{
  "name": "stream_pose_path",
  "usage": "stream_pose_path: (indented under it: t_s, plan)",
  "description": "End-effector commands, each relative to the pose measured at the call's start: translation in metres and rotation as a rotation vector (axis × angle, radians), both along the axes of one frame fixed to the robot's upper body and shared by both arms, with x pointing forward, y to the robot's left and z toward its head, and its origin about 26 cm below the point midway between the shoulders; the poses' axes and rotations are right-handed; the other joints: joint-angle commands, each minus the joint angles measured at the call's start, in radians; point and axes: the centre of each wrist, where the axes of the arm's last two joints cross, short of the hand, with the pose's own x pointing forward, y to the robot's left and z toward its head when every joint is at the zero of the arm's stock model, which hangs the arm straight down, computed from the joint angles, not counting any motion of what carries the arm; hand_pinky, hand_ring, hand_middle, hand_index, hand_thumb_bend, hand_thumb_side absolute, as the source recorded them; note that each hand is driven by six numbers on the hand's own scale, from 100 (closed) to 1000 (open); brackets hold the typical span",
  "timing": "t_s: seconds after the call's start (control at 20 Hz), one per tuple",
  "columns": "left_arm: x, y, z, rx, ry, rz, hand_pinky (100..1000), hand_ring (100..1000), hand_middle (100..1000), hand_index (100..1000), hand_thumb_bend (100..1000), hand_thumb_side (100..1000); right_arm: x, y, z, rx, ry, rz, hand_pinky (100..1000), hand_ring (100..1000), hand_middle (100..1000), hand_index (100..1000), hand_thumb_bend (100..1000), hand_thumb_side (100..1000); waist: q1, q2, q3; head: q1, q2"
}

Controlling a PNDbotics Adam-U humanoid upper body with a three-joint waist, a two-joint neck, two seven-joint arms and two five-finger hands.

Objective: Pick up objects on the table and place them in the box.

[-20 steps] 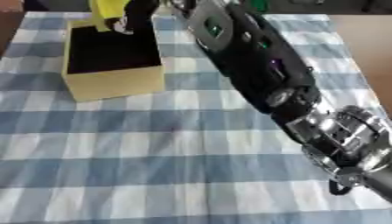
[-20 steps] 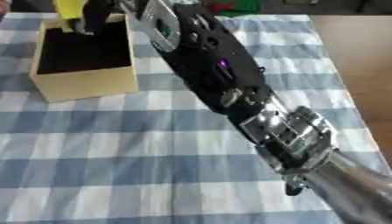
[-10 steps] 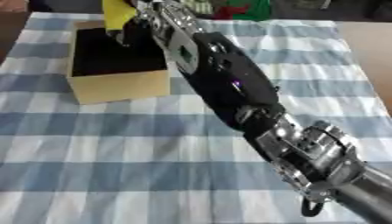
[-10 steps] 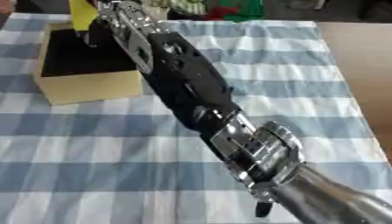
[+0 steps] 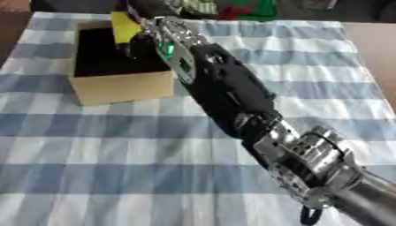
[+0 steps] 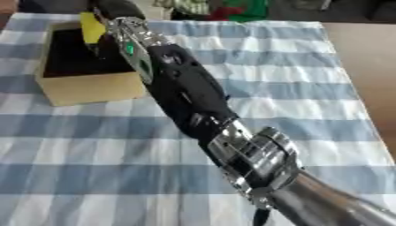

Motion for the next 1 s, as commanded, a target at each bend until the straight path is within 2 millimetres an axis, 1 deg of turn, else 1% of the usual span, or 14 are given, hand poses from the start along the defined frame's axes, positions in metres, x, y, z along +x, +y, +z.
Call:
stream_pose_path:
  t_s: [0.05,0.1,0.15,0.2,0.25,0.3,0.35,0.4,0.45,0.5,0.55,0.65,0.8,1.0]
  plan:
    - [-0.002,0.000,0.007,0.011,-0.024,-0.007,961,691,504,707,100,288,-0.004,0.004,0.021,-0.010,-0.015,0.045,952,968,809,961,164,100,0.005,-0.018,0.003,0.002,-0.014]
    - [-0.001,0.000,0.008,0.011,-0.023,-0.007,961,691,504,707,100,288,-0.005,0.004,0.022,-0.015,-0.021,0.045,953,970,812,965,173,100,0.005,-0.018,0.003,0.003,-0.015]
    - [-0.002,0.000,0.007,0.011,-0.022,-0.008,961,691,504,707,100,288,-0.005,0.004,0.024,-0.021,-0.032,0.040,964,981,834,999,284,100,0.005,-0.018,0.003,0.004,-0.015]
    - [-0.002,0.000,0.007,0.012,-0.021,-0.008,961,691,504,707,100,288,-0.005,0.004,0.026,-0.030,-0.045,0.032,965,983,836,1000,294,100,0.004,-0.018,0.003,0.005,-0.015]
    - [-0.002,0.000,0.007,0.012,-0.020,-0.007,962,691,503,707,100,288,-0.005,0.003,0.027,-0.041,-0.061,0.020,971,989,846,1000,366,100,0.004,-0.018,0.003,0.004,-0.015]
    - [-0.002,0.000,0.007,0.011,-0.019,-0.007,962,691,503,707,100,288,-0.004,0.003,0.028,-0.051,-0.076,0.008,972,990,847,1000,371,100,0.004,-0.018,0.004,0.004,-0.016]
    - [-0.002,0.000,0.007,0.010,-0.018,-0.007,962,691,503,706,100,289,-0.004,0.003,0.029,-0.057,-0.089,-0.001,981,999,857,1000,408,105,0.004,-0.018,0.004,0.005,-0.016]
    - [-0.002,0.000,0.007,0.010,-0.018,-0.007,962,691,503,706,100,289,-0.004,0.003,0.030,-0.062,-0.102,-0.010,981,999,858,1000,412,105,0.004,-0.018,0.003,0.006,-0.016]
    - [-0.002,0.000,0.006,0.010,-0.017,-0.007,962,691,503,706,100,289,-0.004,0.002,0.031,-0.069,-0.111,-0.016,984,1000,862,1000,447,125,0.004,-0.018,0.003,0.008,-0.016]
    - [-0.002,0.000,0.006,0.009,-0.016,-0.006,962,691,503,706,100,289,-0.004,0.002,0.032,-0.079,-0.118,-0.022,984,1000,863,1000,452,127,0.004,-0.018,0.001,0.009,-0.016]
    - [-0.002,0.000,0.006,0.009,-0.016,-0.006,962,691,503,707,100,289,-0.004,0.001,0.033,-0.090,-0.124,-0.028,991,1000,879,1000,478,163,0.004,-0.018,0.000,0.010,-0.015]
    - [-0.002,0.000,0.006,0.009,-0.017,-0.007,962,691,503,707,100,289,-0.004,0.002,0.034,-0.110,-0.133,-0.042,994,1000,887,1000,491,183,0.005,-0.019,-0.001,0.010,-0.015]
    - [-0.002,0.001,0.006,0.007,-0.015,-0.007,962,690,503,707,100,289,-0.005,0.002,0.035,-0.128,-0.140,-0.049,997,1000,886,1000,487,189,0.007,-0.020,-0.001,0.010,-0.014]
    - [-0.002,0.001,0.005,0.005,-0.014,-0.004,962,690,503,706,100,289,-0.008,0.004,0.041,-0.123,-0.143,-0.016,994,1000,862,1000,426,170,0.010,-0.021,-0.003,0.013,-0.011]
